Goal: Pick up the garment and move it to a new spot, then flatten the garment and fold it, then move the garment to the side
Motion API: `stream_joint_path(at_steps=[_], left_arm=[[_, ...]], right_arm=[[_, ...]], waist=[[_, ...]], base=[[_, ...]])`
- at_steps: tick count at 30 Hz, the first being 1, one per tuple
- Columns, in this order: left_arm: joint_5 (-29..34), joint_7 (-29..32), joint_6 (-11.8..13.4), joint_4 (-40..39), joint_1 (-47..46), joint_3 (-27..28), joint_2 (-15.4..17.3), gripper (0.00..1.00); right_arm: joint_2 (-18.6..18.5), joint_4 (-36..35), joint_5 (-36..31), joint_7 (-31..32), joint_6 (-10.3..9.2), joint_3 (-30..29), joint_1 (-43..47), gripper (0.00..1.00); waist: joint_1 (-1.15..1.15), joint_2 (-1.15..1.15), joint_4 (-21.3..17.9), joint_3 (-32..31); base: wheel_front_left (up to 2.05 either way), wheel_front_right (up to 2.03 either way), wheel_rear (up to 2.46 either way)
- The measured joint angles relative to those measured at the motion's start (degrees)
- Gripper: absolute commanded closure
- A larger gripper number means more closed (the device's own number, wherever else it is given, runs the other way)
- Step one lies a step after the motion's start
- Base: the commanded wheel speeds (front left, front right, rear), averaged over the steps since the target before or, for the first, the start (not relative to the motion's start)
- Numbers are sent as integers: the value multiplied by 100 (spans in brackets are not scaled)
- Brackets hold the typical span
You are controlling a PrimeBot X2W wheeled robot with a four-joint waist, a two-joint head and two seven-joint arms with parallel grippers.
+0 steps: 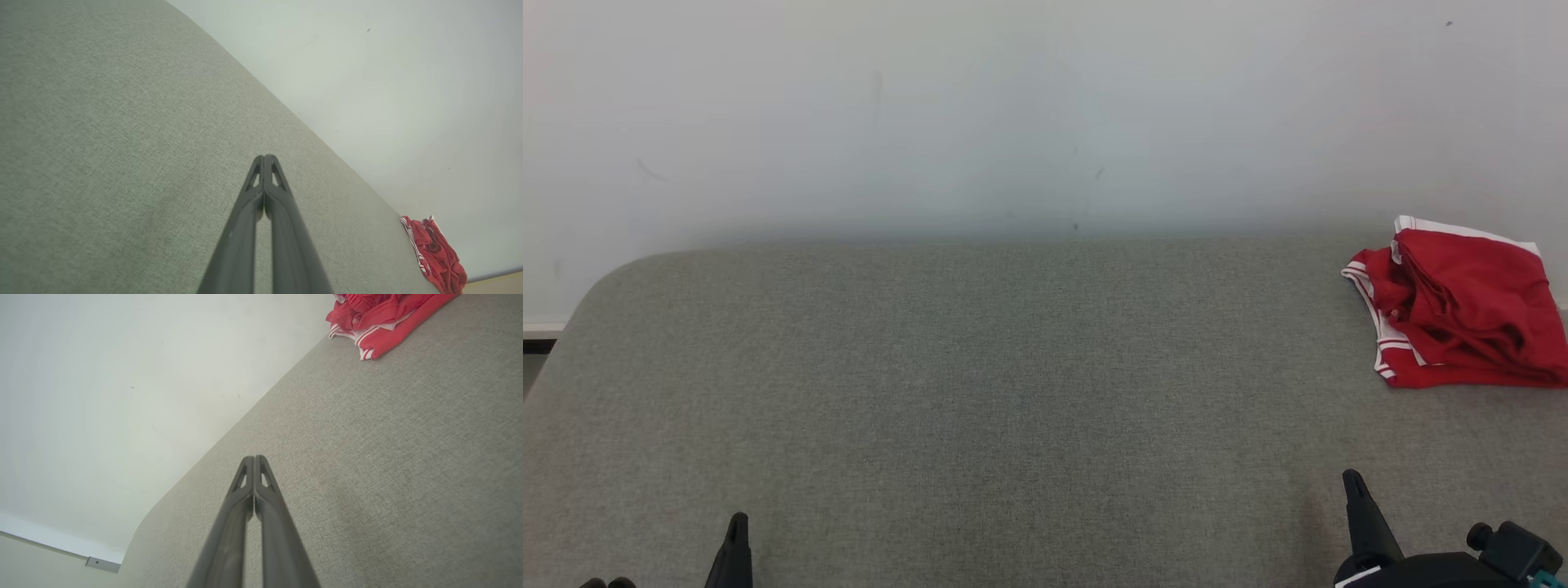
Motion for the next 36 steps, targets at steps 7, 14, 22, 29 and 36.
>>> stream_joint_path(at_steps=[7, 14, 22, 29, 36], left_arm=[[-483, 101, -59, 52, -106, 76, -87, 100], [-845, 165, -123, 93, -160, 144, -155, 100], [-1333, 261, -201, 148, -250, 212, -240, 100], [-1695, 348, -254, 193, -344, 271, -301, 100], [-2045, 411, -304, 234, -407, 333, -368, 100]], right_arm=[[7, 21, 589, 94, 0, -11, -92, 100], [13, 38, 1027, 151, 0, -22, -143, 100], [21, 52, 1558, 246, 0, -31, -237, 100], [25, 69, 1980, 302, 0, -38, -312, 100], [30, 81, 2386, 355, 0, -48, -361, 100]], waist=[[0, 0, -19, 35], [0, 0, -33, 62], [0, 0, -51, 98], [0, 0, -68, 130], [0, 0, -84, 161]], base=[[0, 0, 0], [0, 0, 0], [0, 0, 0], [0, 0, 0], [0, 0, 0]])
